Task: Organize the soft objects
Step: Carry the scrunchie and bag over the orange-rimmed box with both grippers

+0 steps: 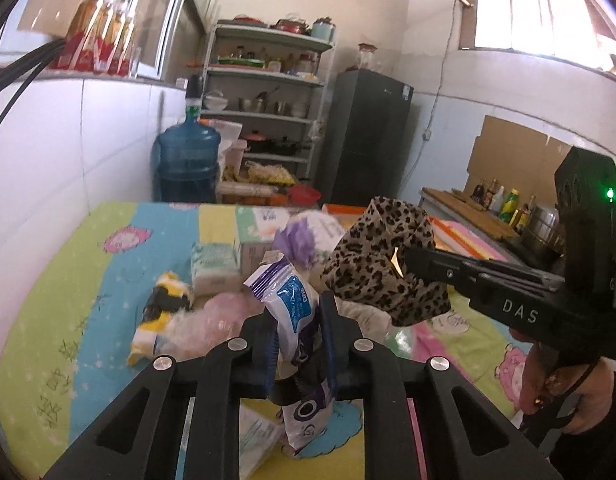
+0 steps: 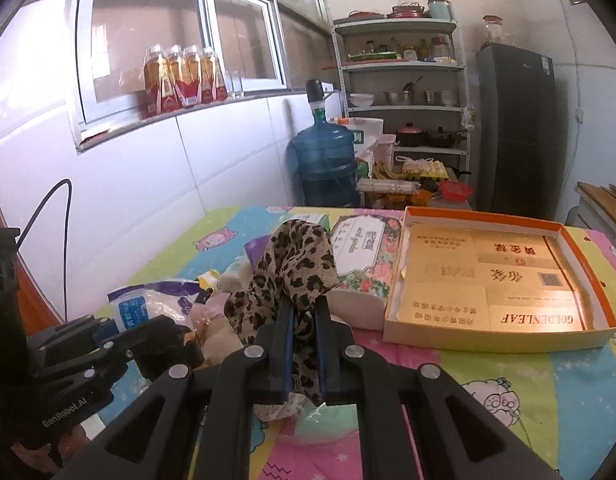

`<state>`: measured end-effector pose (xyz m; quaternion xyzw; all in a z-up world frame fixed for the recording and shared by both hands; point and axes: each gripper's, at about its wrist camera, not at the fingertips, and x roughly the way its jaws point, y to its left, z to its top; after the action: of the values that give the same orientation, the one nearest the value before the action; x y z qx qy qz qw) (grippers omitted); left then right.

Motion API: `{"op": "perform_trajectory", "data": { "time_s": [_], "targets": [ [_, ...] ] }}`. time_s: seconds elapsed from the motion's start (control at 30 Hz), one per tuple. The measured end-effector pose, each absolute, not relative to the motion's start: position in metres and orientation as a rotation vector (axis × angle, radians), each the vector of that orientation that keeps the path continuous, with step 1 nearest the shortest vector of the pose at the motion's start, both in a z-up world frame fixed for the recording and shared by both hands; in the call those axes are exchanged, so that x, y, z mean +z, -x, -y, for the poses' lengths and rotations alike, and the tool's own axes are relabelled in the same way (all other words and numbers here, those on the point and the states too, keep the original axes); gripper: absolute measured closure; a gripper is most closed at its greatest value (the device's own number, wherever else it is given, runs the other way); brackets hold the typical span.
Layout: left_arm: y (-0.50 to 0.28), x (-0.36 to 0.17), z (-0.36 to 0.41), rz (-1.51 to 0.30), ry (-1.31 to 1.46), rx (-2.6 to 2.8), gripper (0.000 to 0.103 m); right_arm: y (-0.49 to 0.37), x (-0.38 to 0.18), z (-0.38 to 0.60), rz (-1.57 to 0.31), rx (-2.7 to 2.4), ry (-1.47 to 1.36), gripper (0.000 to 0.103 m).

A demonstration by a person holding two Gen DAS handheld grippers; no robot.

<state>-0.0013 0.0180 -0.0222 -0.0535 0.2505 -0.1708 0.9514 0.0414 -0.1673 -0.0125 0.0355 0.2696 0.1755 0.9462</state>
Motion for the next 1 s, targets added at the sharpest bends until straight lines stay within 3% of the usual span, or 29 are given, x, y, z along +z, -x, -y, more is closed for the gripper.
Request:
{"op": "perform_trajectory", "data": {
  "time_s": [0.43, 1.0],
  "targets": [
    [-0.011, 0.010, 0.025, -0.459, 0.049, -0.412, 0.084, -0.036, 0.005, 0.208, -0.489, 0.290, -0.121, 0.093],
    [-0.064, 0.019, 0.099, -0.522, 0.002, -0.353, 0.084, -0.046, 0.009, 0.288, -0.448, 0.163, -0.181, 0.093]
  ]
}}
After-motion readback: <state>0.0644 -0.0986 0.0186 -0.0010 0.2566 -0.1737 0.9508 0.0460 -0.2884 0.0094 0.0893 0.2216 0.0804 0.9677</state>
